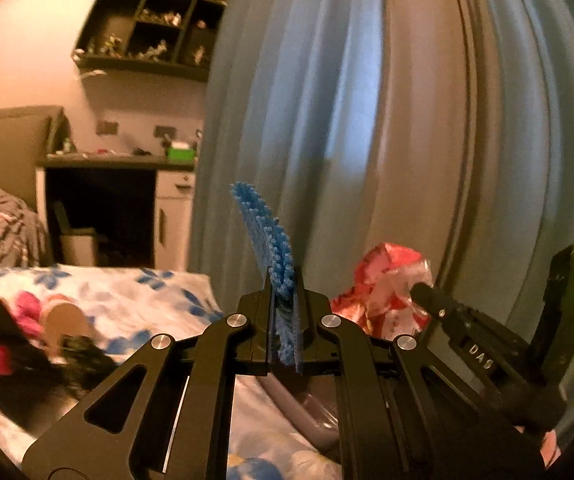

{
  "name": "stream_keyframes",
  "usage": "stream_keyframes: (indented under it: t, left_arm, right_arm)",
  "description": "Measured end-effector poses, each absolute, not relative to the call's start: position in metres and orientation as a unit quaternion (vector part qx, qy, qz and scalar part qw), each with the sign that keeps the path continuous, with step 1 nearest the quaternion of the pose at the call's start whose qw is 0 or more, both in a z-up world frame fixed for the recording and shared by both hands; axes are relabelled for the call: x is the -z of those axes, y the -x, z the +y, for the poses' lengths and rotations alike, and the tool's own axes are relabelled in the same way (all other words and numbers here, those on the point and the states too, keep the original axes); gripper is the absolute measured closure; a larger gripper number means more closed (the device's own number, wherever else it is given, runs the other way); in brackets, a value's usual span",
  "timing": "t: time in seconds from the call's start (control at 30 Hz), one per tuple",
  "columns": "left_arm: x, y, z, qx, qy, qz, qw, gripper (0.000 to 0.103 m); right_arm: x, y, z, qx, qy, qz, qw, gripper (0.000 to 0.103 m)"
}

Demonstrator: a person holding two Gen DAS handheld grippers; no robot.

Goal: Collect trash
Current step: 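Carry the snack bag and blue scrubber in both tools over the brown bin, then open both tools to drop the snack bag and scrubber into the bin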

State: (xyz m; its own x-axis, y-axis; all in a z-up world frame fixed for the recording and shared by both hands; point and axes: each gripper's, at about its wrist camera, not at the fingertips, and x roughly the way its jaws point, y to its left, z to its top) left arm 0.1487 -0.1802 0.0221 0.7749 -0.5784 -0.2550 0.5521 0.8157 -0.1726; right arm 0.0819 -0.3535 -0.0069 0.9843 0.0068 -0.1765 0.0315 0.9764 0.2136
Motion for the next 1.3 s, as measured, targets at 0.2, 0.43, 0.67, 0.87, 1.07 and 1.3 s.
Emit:
stream_keyframes:
  t: [0.2, 0.43, 0.67, 0.87, 1.07, 1.3]
  left_arm:
    - [0.002, -0.167, -0.213, 0.329, 0.034, 0.178, 0.927, 0.097]
    - [0.021, -0.178, -0.234, 0.343, 0.032, 0.205, 0.916, 0.097]
    - [0.037, -0.184, -0.246, 0.346, 0.025, 0.223, 0.911, 0.097]
    - [0.041, -0.186, -0.250, 0.356, 0.028, 0.230, 0.905, 0.097]
    - [0.046, -0.191, -0.251, 0.365, 0.037, 0.245, 0.897, 0.091]
    - [0.045, -0.189, -0.232, 0.332, 0.052, 0.234, 0.912, 0.025]
  right_arm:
    - [0.019, -0.087, -0.374, 0.020, -0.110, 0.101, 0.989, 0.098]
    - [0.026, -0.096, -0.385, 0.025, -0.113, 0.111, 0.987, 0.098]
    - [0.030, -0.108, -0.389, 0.034, -0.121, 0.121, 0.985, 0.098]
    - [0.028, -0.117, -0.390, 0.036, -0.121, 0.126, 0.984, 0.097]
    - [0.030, -0.121, -0.391, 0.036, -0.123, 0.130, 0.983, 0.096]
    - [0.029, -0.119, -0.394, 0.043, -0.133, 0.127, 0.982, 0.061]
